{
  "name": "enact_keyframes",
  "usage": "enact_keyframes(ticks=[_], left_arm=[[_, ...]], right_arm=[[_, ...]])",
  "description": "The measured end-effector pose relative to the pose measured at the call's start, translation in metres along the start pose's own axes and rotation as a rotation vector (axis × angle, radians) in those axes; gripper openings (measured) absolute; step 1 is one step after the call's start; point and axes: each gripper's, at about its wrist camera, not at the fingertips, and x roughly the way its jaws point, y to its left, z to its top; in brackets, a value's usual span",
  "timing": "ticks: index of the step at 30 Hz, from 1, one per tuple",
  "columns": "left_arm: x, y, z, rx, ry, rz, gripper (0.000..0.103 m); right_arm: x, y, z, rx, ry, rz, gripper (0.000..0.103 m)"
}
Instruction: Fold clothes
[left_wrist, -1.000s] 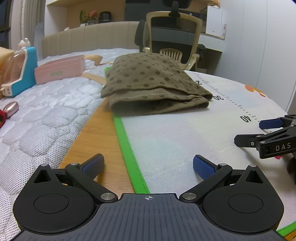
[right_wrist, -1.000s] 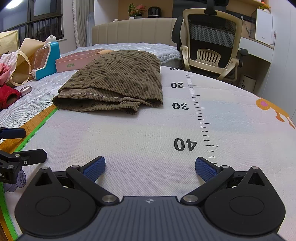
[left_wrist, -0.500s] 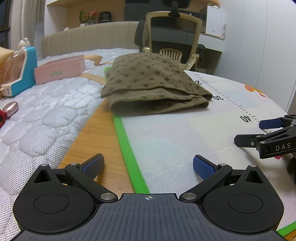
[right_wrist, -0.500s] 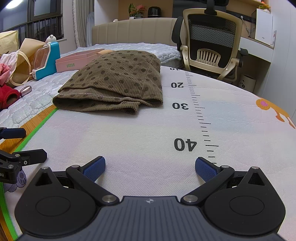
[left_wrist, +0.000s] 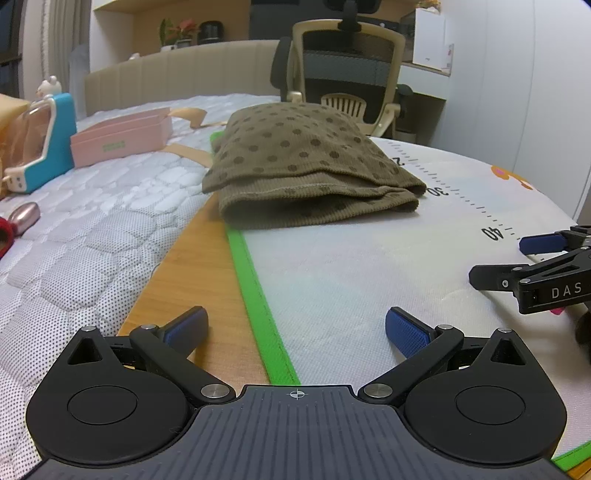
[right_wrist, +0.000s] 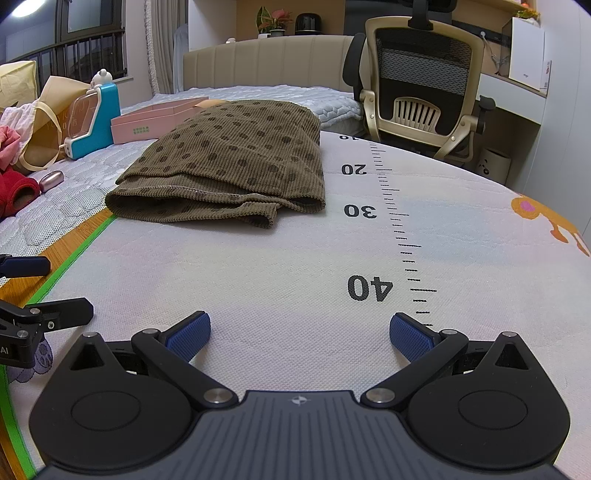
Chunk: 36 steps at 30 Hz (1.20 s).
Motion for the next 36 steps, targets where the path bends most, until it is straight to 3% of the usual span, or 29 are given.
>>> enact_keyframes(ticks=[36], left_arm=[[-0.0016, 0.0009, -0.0004, -0.004, -0.004, -0.001, 0.103]], right_arm=[[-0.0003, -0.0001, -0.0002, -0.001, 0.0, 0.001, 0.103]])
